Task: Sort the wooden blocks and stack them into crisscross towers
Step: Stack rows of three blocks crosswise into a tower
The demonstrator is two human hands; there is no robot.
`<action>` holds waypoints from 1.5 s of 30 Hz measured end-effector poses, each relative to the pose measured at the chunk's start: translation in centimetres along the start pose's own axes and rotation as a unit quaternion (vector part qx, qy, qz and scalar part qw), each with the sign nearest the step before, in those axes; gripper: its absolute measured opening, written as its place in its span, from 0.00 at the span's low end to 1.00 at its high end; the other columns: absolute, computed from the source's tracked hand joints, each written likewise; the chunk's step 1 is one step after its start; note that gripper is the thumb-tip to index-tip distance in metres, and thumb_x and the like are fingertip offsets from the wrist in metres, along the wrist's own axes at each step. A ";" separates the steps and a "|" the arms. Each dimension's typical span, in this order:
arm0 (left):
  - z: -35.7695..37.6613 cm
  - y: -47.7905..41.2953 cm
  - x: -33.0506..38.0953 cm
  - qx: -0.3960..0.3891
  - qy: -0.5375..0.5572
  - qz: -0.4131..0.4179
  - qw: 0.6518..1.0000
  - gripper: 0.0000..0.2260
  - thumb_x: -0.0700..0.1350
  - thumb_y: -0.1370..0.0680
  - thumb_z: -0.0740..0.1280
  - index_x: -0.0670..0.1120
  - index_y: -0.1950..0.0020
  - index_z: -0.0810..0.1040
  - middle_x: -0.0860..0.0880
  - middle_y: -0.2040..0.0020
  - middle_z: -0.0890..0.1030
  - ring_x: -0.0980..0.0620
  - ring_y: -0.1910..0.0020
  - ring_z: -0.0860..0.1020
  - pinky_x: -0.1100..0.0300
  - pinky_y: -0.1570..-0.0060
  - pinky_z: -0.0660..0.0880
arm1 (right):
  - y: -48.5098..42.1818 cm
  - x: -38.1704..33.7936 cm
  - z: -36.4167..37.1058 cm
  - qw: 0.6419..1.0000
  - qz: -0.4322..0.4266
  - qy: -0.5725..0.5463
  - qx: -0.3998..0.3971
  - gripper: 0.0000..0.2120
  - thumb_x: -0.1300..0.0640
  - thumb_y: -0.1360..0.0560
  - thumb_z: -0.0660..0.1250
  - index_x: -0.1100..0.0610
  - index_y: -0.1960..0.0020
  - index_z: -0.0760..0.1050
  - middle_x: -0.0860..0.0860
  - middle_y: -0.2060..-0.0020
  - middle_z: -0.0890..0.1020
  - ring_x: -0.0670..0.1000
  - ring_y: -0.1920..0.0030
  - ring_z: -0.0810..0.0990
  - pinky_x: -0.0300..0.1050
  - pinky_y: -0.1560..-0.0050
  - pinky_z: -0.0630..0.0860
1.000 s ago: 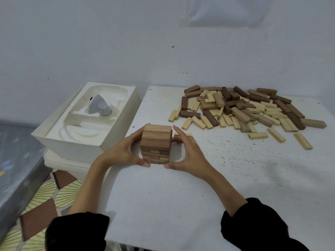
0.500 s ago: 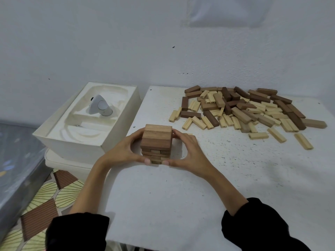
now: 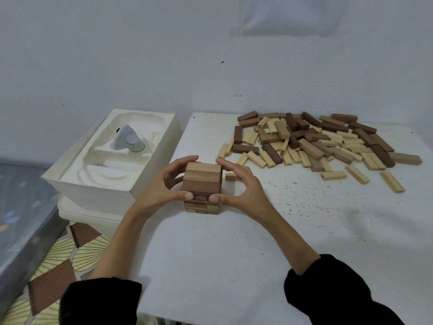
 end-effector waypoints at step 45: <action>4.7 3.5 1.8 0.124 0.274 -0.125 0.946 0.42 0.73 0.32 0.44 0.51 0.25 0.61 0.49 0.26 0.65 0.54 0.27 0.62 0.56 0.27 0.56 | 4.1 -2.3 5.9 0.975 0.127 -0.183 0.009 0.55 0.13 0.53 0.43 0.33 0.30 0.37 0.36 0.27 0.45 0.33 0.32 0.48 0.37 0.33 0.48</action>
Point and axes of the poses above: each hand's wrist, its own y-axis away from the middle knuckle, its own z-axis out of the palm, x = y × z, the point moved 6 cm from there along -y, towards the middle knuckle
